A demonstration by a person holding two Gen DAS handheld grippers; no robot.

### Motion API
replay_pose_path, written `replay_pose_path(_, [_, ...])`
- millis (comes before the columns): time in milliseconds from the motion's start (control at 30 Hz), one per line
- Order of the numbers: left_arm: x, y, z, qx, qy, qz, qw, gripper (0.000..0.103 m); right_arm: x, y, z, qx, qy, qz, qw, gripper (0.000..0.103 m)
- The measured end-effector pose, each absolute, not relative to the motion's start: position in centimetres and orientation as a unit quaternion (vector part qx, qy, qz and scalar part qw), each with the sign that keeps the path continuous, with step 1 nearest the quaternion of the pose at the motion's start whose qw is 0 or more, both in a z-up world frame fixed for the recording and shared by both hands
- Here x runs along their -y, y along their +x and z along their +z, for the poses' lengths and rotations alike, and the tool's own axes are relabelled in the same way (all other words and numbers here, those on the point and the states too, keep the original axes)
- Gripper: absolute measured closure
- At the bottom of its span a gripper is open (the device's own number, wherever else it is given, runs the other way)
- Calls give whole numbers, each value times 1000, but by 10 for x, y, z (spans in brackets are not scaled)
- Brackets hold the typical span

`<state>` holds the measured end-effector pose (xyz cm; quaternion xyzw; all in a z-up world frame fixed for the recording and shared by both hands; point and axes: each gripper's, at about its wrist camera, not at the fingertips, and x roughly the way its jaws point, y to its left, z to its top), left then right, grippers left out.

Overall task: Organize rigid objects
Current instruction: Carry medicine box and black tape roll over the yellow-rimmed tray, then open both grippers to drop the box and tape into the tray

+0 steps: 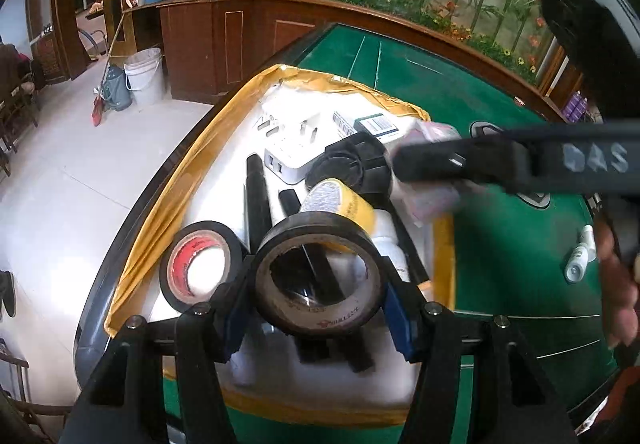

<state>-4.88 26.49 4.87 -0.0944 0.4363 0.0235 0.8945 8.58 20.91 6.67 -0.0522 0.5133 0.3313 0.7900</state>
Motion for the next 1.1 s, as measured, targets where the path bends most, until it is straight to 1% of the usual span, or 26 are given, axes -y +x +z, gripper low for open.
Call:
replay_pose_path(200, [-266,-44,42,-434,-76,20,897,44,-240,105,54,-518,-74,320,790,61])
replay_pose_path(400, [-267,-44,43,-425,-79,25,902,44,-253,117,48,-512,-84,314,795,60])
replay_pose_path(433, [-267,-43,44,-423,-81,25,902,41,-255,118,48,-508,-91,312,798,60])
replay_pose_path(500, [-268,-43,45,-421,-88,27,902,40,-255,120,49,-502,-96,318,799,60])
replay_pose_path(567, [-267,-44,47,-419,-94,35,902,36,-251,120,53,-498,-92,320,800,59])
replay_pose_path(633, [-264,-48,52,-411,-97,49,905,33,-243,119,60,-485,-84,323,808,54])
replay_pose_path(667, [-261,-52,56,-406,-97,58,907,31,-235,119,63,-478,-76,325,812,48])
replay_pose_path(700, [-259,-54,59,-402,-97,64,908,29,-229,119,66,-475,-69,327,814,47])
replay_pose_path(733, [-256,-56,62,-399,-97,72,909,25,-223,117,70,-472,-60,331,815,47])
replay_pose_path(767, [-254,-59,66,-397,-94,83,909,23,-212,117,74,-469,-48,337,815,47])
replay_pose_path(933, [-242,-71,82,-386,-118,132,905,23,-163,102,92,-458,-15,355,815,47])
replay_pose_path(1000, [-231,-80,91,-382,-139,140,903,23,-135,93,97,-459,1,365,810,47])
replay_pose_path(1100, [-204,-94,103,-384,-133,147,902,23,-91,82,97,-466,27,373,802,47])
